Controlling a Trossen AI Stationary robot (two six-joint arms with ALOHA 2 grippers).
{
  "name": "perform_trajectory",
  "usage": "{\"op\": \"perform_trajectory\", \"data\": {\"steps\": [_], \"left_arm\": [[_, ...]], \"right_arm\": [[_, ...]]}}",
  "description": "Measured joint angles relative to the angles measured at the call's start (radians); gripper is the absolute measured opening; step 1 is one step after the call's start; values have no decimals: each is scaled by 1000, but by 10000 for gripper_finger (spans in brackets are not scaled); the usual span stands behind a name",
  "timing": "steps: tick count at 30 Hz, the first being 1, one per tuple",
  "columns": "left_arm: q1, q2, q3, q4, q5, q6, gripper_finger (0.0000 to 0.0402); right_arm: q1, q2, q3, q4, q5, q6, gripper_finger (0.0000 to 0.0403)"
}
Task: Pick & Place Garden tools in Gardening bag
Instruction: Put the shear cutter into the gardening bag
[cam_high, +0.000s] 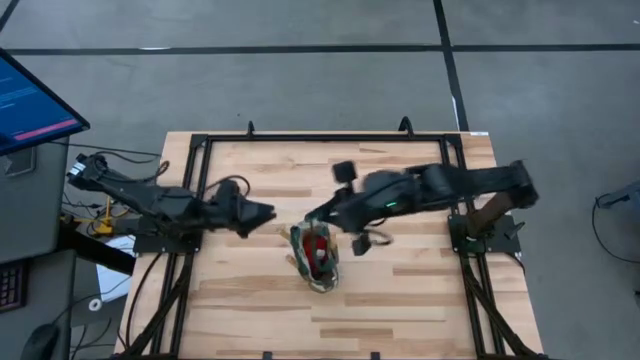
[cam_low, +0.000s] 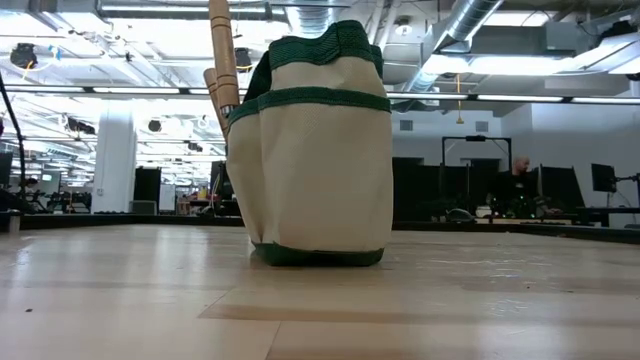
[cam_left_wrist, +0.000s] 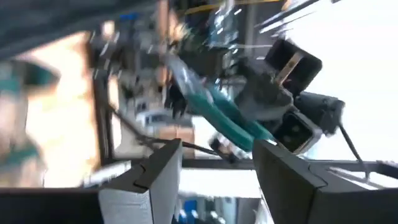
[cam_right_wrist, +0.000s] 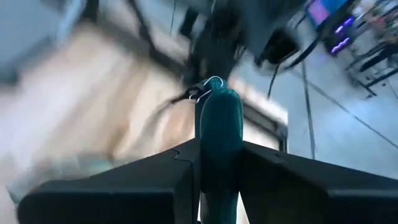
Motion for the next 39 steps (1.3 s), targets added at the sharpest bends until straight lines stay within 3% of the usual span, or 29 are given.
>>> {"op": "perform_trajectory", "data": {"steps": [5,9,15,20,23,28,32,36,39], "left_arm": [[-1,-25,-1,63,-47,197,189],[-2,-24,-1,88,-39,293,183],[-3,-22,-1,94,27,335,176],[-3,-21,-2,95,55,336,175],[-3,-21,-2,96,54,346,174],[-3,-21,-3,96,22,388,175],[-3,-17,-3,98,-46,411,175],[-3,-11,-3,97,-91,425,175],[-3,-4,-3,97,-92,457,175]], "right_arm": [[36,-102,3,105,-20,211,63],[123,-130,3,184,43,321,63],[348,-86,2,247,270,401,63],[525,19,1,267,536,514,63],[595,93,1,263,638,594,63],[642,172,0,190,678,732,63],[653,155,-65,209,684,791,63],[674,128,-216,433,697,796,63],[686,127,-361,710,709,752,63]]}}
